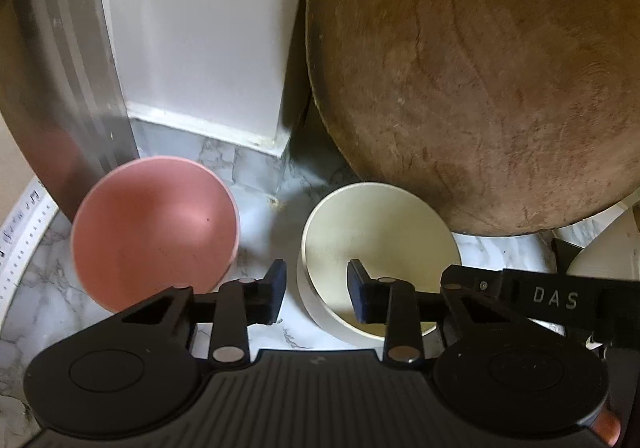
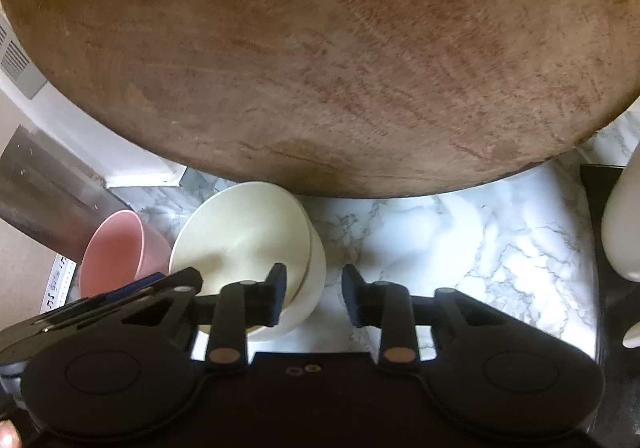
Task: Organize plates and bowls
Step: 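Close both grippers on the rim of the cream bowl, then lift the cream bowl with both grippers and carry it toward the bear plate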
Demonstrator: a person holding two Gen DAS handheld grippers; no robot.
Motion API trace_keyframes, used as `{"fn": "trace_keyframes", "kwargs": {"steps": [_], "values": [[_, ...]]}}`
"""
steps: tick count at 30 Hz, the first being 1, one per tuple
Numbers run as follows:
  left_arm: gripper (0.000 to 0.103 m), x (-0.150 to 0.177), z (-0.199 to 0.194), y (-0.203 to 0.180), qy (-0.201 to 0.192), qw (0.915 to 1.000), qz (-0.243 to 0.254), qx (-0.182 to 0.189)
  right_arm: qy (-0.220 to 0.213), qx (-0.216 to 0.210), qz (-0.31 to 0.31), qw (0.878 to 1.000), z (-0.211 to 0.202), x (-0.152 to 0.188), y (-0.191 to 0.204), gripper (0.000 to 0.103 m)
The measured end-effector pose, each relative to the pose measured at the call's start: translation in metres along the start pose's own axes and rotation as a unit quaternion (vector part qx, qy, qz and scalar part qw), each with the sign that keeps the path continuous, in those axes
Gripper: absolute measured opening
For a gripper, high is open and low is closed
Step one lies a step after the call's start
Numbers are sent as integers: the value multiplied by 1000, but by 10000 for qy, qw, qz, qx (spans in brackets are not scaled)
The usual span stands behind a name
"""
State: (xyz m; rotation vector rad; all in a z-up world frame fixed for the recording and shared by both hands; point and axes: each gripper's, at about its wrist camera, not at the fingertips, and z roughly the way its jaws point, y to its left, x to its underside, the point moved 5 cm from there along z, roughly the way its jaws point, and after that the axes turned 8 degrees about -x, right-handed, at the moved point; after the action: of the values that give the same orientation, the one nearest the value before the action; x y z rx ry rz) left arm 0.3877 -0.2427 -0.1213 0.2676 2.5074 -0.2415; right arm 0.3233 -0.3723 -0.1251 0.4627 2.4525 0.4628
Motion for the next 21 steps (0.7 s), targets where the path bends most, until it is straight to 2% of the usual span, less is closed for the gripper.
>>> {"fn": "trace_keyframes", "kwargs": {"steps": [2,6,7,14,21], "values": [[22,0,3,1,35,10000,-15,-13,20,19,-26,10000,3,2,2,22],[15,1,7,0,92,9999,16,-37,-8,0,-70,10000,5,3,5,16],[12,1,6,0,95,9999,24,-36,-12,-9,-92,10000,5,3,6,11],[11,3,2,-1,77,9999,108,-50,-80,120,-310,9994,-1,7,14,11],[10,9,-20,4,-1,9999,159,-51,-165,60,-437,9989,-25,18,28,11]]}}
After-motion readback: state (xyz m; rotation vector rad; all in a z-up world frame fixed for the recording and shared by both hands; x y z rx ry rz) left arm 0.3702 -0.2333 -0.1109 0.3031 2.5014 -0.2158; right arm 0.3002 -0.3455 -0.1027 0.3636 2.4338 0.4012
